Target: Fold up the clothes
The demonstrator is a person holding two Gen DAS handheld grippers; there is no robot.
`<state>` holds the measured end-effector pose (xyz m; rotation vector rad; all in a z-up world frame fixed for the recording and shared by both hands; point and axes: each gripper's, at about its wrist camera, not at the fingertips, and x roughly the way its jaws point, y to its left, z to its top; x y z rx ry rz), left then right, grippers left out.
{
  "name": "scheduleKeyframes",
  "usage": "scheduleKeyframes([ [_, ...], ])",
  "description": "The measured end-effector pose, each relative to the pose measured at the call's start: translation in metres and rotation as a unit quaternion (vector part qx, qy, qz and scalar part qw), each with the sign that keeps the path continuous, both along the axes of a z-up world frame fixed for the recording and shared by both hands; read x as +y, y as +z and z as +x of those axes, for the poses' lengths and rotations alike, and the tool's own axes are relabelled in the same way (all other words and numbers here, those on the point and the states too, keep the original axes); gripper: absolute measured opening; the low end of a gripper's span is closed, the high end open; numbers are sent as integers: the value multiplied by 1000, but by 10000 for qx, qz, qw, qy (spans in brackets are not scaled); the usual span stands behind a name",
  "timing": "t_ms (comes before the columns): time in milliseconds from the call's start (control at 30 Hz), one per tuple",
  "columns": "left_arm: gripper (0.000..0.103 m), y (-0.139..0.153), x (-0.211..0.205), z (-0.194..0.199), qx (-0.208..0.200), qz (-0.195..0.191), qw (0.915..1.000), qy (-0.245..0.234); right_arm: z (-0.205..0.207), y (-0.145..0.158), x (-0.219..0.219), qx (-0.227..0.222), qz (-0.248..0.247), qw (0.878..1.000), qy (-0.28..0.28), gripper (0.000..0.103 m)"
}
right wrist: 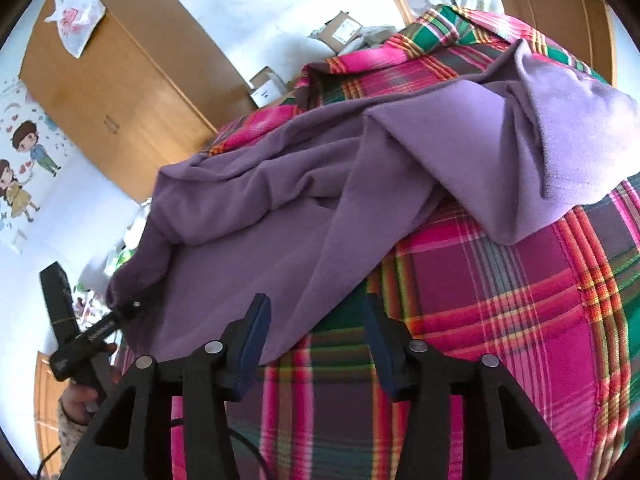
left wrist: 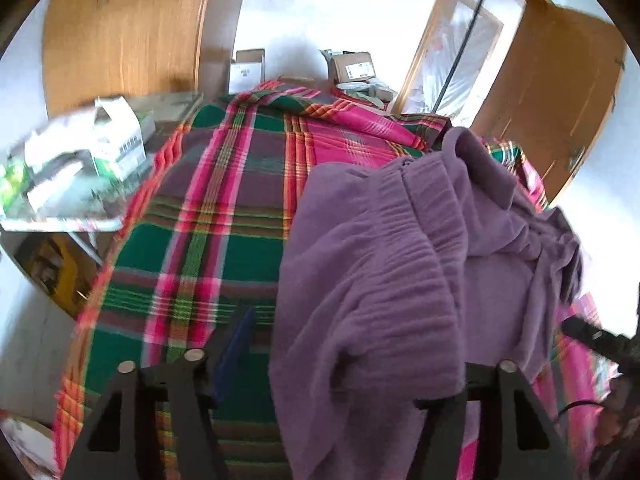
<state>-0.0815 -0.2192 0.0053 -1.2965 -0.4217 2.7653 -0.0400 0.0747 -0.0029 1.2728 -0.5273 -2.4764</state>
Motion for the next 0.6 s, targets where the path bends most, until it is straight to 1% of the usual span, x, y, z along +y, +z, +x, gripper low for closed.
scheduleKeyframes([
  [100, 60, 0, -4, -2, -56, 156, 9998, 90, -8, -4, 5, -33, -78, 10000, -44, 50],
  [167, 59, 0, -2, -3, -74, 105, 9999, 97, -15, -5, 4, -33, -62, 10000, -52, 52],
  [200, 59, 0, -1, -4, -82, 79, 9999, 99, -15, -5, 4, -32, -35, 10000, -16, 55],
  [300, 59, 0, 3, -4, -71, -40, 9999, 95, -24, -6, -1, -14, 49, 10000, -17, 55],
  [400, 59, 0, 5, -5, -41, -153, 9998, 81, -32, -7, -4, 54, 26, 9999, -152, 55],
  [533, 59, -1, 13, -5, -8, -476, 9989, 10, -33, -8, -6, 168, 130, 9997, -152, 55],
  [600, 59, -2, 17, -5, -5, -636, 9980, 8, -34, -7, -11, 171, 324, 9993, -76, 55],
])
